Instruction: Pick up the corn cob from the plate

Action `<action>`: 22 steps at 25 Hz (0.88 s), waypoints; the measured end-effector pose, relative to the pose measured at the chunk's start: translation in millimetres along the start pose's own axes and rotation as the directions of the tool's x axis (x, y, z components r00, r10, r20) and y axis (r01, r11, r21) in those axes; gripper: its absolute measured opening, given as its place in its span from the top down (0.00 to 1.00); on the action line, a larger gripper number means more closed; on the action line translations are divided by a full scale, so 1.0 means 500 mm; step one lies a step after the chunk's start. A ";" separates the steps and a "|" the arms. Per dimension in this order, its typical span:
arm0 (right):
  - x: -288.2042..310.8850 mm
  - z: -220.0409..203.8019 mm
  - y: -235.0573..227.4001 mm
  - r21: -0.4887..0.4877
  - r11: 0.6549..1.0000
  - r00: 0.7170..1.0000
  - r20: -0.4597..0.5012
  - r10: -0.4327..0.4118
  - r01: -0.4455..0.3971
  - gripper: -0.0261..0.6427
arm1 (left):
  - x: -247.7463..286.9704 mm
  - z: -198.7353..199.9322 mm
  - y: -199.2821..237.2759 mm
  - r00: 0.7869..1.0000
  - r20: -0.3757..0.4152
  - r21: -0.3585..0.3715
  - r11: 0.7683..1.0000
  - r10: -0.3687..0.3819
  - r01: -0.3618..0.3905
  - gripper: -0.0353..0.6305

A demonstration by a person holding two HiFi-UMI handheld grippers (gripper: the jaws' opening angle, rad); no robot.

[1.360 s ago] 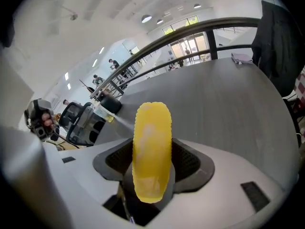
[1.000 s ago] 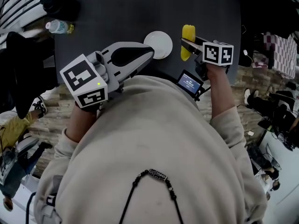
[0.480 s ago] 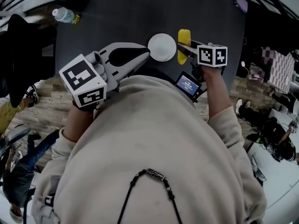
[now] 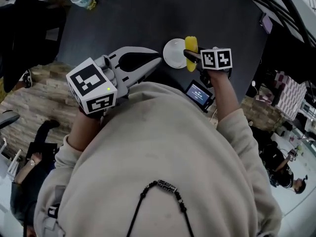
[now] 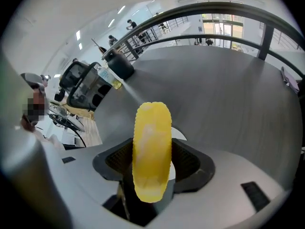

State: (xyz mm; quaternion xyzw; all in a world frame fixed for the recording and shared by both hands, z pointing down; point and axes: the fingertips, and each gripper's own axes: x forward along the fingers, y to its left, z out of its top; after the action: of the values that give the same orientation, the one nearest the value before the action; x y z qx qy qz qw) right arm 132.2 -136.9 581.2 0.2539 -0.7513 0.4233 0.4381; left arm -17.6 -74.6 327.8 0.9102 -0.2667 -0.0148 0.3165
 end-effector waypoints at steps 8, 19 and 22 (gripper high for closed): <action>0.082 -0.028 -0.022 -0.043 0.999 0.992 -0.122 -0.021 0.015 0.58 | -0.030 -0.011 0.005 0.997 0.015 -0.042 0.996 0.076 -0.075 0.94; 0.090 -0.007 0.024 -0.083 0.995 0.993 -0.115 0.037 -0.047 0.58 | -0.033 -0.016 -0.006 0.996 0.012 -0.051 0.995 0.086 -0.086 0.94; 0.056 0.039 0.066 -0.043 0.991 0.992 -0.020 0.124 -0.125 0.58 | -0.030 -0.009 -0.004 0.997 0.016 -0.040 0.996 0.079 -0.078 0.94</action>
State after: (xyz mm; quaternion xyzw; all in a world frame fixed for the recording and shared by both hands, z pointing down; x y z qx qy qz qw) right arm 85.2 -137.0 586.8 0.1930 -0.7711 0.4353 0.4227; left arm -28.7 -63.3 328.1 0.8924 -0.3047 -0.0158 0.3325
